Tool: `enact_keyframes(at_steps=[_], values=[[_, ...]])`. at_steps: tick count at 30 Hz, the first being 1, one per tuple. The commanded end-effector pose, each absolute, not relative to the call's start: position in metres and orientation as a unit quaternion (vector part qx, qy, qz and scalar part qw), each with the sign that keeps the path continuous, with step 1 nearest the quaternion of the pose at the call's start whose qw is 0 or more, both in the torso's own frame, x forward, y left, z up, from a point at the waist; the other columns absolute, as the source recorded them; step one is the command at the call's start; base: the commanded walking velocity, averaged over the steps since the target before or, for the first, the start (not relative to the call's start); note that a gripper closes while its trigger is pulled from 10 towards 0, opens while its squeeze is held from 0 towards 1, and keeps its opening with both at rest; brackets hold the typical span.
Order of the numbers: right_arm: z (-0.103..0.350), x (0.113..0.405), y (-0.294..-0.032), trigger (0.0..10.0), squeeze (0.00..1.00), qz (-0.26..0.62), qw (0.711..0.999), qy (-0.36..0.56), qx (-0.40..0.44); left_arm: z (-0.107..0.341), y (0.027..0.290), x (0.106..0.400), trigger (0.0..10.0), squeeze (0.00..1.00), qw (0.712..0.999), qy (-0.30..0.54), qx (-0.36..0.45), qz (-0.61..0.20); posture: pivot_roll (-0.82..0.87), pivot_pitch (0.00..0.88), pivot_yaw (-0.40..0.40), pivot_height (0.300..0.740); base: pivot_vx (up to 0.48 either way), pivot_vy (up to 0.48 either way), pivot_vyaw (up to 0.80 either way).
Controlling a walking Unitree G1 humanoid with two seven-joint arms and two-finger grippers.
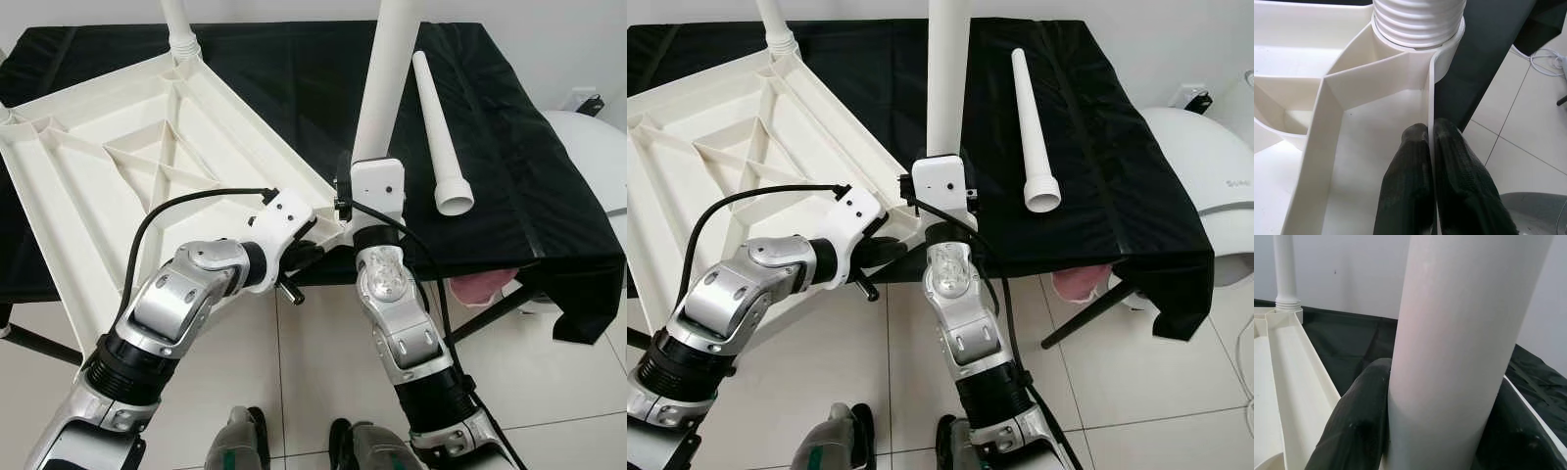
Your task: Building children table
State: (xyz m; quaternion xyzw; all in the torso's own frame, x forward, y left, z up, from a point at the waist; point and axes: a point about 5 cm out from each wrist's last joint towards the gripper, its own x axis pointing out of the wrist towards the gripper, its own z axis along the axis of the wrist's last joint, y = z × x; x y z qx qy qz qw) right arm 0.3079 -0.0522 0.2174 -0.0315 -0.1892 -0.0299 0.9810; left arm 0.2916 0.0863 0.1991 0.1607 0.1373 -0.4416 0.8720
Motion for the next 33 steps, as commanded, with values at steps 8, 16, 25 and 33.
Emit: enact_keyframes(at_steps=[8, 16, 25, 33], values=[[0.174, 0.326, -0.1, 10.0, 0.0, -0.226, 0.968, -0.073, -0.08, 0.207, 0.097, 0.291, 10.0, 0.0, 0.875, 0.129, 0.164, -0.437, -0.04, 0.199, -0.023, 0.74, 0.0, 0.0, 0.0], [0.171, 0.328, -0.097, 10.0, 0.0, -0.235, 0.966, -0.077, -0.081, 0.208, 0.097, 0.291, 10.0, 0.0, 0.875, 0.128, 0.165, -0.436, -0.03, 0.199, -0.021, 0.74, 0.0, 0.0, 0.0], [0.166, 0.323, -0.096, 10.0, 0.0, -0.217, 0.969, -0.099, -0.065, 0.21, 0.099, 0.291, 10.0, 0.0, 0.874, 0.124, 0.173, -0.437, -0.03, 0.204, -0.021, 0.74, 0.0, 0.0, 0.0], [0.169, 0.318, -0.095, 10.0, 0.0, -0.2, 0.97, -0.131, -0.047, 0.2, 0.096, 0.288, 10.0, 0.0, 0.865, 0.143, 0.192, -0.441, -0.04, 0.211, -0.013, 0.74, 0.0, 0.0, 0.0]])
